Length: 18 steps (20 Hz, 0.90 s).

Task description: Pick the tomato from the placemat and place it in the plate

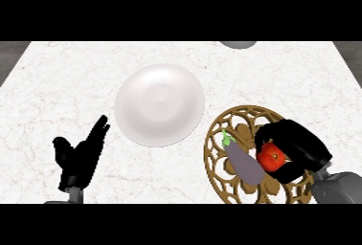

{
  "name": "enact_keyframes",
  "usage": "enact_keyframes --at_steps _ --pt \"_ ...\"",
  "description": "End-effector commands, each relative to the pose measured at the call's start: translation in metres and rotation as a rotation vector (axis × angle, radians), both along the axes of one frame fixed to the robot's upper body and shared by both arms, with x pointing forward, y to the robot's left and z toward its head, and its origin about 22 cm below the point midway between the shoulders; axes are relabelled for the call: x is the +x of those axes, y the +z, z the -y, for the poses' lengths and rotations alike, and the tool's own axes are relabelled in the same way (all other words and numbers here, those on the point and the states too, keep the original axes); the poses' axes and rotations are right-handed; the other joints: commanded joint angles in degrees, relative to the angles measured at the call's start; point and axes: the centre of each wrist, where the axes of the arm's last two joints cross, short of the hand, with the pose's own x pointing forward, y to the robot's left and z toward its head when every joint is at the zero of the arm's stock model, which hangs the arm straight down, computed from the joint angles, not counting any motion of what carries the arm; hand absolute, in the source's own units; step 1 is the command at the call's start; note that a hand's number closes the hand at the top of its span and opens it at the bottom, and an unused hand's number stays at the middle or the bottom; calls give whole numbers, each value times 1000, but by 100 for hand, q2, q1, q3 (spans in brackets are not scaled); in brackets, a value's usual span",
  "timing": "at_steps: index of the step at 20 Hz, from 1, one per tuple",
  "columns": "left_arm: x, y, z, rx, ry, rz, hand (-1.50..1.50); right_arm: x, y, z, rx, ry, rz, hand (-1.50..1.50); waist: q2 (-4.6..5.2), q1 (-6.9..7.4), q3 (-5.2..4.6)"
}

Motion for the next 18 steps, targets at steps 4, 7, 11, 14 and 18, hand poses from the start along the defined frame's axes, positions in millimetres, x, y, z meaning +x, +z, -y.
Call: enact_keyframes --at_steps 4,7,11,14,18 --pt "-4 -6 3 0 -34 -47 0 -22 -6 -145 146 -222 29 150 -15 179 -74" --pt "2 -3 9 -9 -36 -34 0 -24 -2 -162 197 -305 63 150 -5 243 -66" --pt "4 -1 11 -9 -64 -32 0 -24 23 -183 258 -402 240 150 -64 381 -63" --pt "3 -4 11 3 -70 -52 0 -27 37 -195 320 -493 323 150 -74 418 -58" --pt "5 -6 11 0 -76 -65 0 -31 46 -205 436 -653 376 150 -27 424 -50"
